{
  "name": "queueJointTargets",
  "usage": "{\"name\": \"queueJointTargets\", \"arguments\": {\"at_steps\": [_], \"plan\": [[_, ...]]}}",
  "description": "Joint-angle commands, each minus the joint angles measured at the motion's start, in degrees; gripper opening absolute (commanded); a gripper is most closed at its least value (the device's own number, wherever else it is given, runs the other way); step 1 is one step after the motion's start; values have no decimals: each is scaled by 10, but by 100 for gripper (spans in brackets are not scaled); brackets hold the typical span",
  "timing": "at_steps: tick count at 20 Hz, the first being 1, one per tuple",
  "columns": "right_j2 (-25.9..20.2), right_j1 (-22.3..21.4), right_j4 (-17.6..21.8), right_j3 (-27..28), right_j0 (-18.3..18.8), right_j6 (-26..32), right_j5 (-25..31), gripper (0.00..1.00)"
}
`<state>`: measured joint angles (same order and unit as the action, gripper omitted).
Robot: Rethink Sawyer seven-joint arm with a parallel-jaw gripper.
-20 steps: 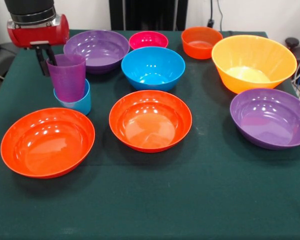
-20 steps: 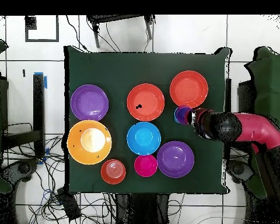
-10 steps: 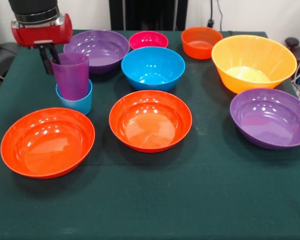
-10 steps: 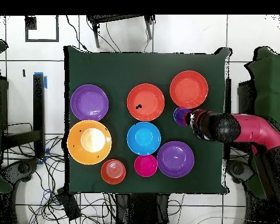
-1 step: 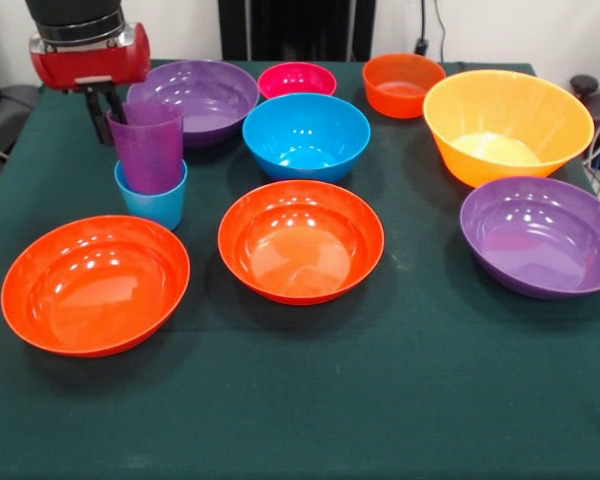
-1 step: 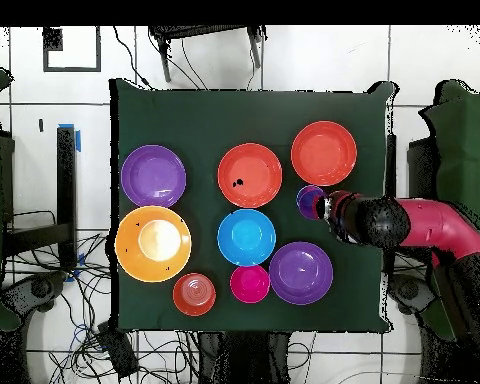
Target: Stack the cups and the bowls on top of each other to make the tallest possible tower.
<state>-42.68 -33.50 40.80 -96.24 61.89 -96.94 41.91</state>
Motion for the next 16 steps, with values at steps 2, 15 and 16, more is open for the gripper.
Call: {"name": "queueJointTargets", "arguments": {"at_steps": [2, 15, 16], "plan": [[6, -10, 27, -21, -8, 128, 38, 0], [10, -3, 33, 5, -13, 143, 55, 0], [10, -2, 34, 8, -14, 145, 55, 0]]}}
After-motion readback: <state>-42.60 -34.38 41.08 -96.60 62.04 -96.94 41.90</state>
